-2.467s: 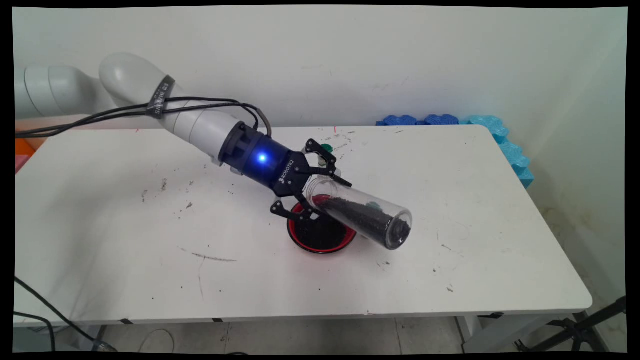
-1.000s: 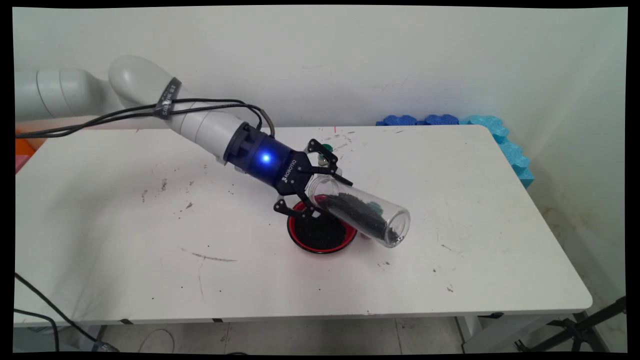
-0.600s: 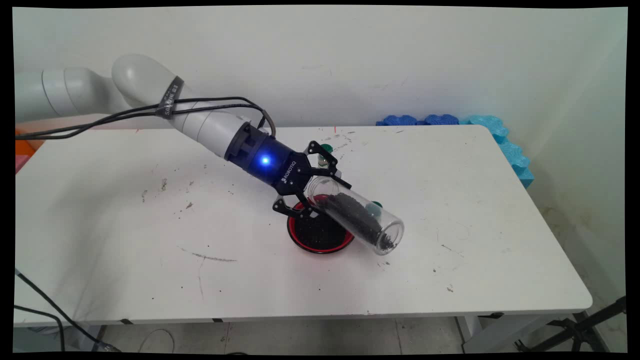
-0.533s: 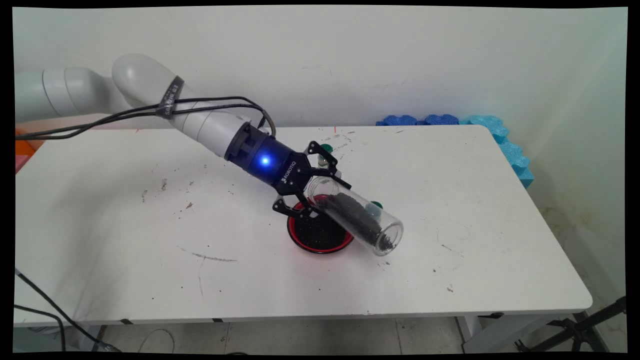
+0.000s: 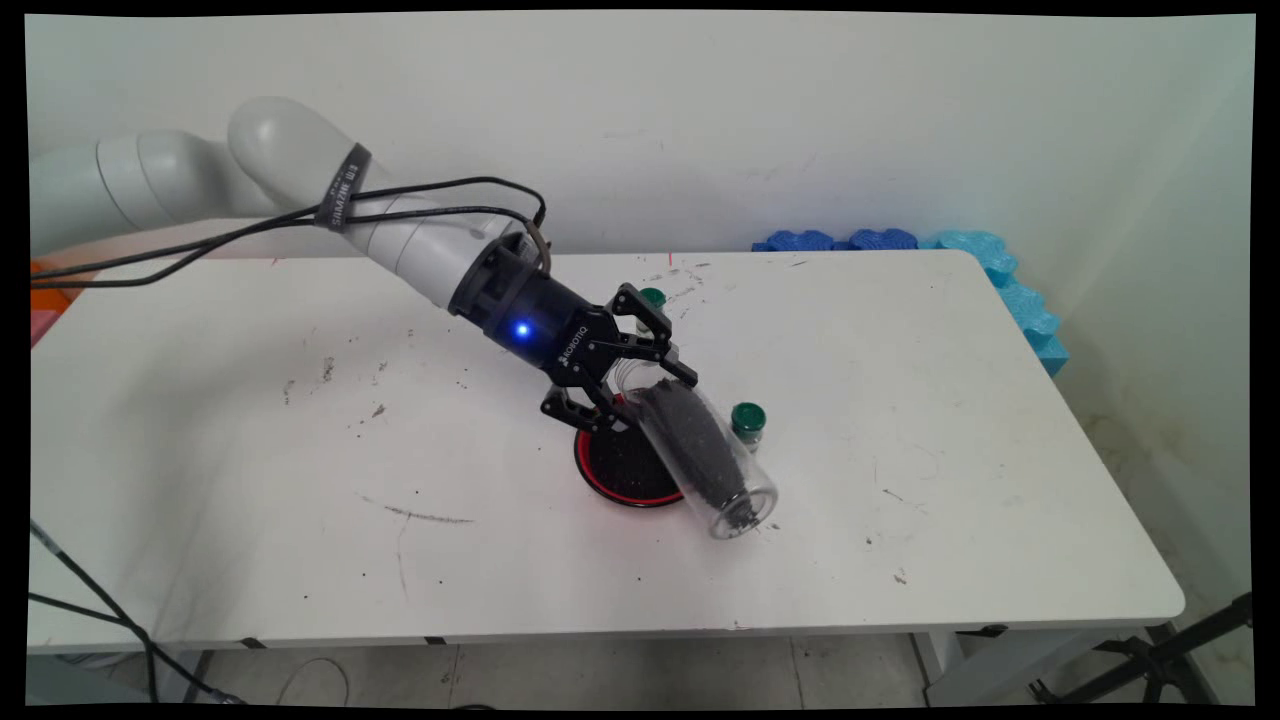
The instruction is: Pour the black seasoning powder in the red bowl
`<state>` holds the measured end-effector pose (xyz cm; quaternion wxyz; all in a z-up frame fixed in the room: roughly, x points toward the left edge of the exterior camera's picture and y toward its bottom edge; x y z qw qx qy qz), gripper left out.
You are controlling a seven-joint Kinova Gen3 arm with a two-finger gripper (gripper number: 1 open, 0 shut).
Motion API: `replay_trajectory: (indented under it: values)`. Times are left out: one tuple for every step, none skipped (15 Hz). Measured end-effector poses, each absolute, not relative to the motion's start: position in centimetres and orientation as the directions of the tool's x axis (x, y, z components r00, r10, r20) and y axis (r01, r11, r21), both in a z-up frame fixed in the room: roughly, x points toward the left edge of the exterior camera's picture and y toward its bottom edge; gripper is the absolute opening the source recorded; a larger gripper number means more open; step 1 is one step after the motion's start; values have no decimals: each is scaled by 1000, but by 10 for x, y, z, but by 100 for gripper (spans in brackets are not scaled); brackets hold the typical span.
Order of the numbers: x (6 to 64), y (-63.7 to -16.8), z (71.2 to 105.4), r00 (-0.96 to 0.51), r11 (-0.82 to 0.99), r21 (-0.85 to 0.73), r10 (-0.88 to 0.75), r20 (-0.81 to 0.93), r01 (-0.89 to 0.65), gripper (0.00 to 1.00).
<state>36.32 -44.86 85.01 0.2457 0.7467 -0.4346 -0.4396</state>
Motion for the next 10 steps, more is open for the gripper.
replay_trajectory:
  values:
    - [363, -449, 851, 216, -461, 766, -887, -408, -448, 0]
    - [364, -450, 853, 197, -421, 781, -907, -372, -461, 0]
    - [364, -451, 854, 182, -388, 792, -922, -343, -472, 0]
    - [364, -453, 855, 163, -348, 803, -937, -308, -483, 0]
    - [364, -454, 857, 144, -306, 814, -952, -270, -494, 0]
    - [364, -455, 858, 126, -268, 822, -963, -237, -502, 0]
    - [364, -456, 860, 113, -242, 827, -970, -214, -507, 0]
    - [364, -457, 862, 95, -203, 834, -979, -180, -514, 0]
    - [365, -458, 865, 72, -156, 840, -988, -139, -519, 0]
    - [365, -460, 869, 52, -113, 845, -994, -101, -523, 0]
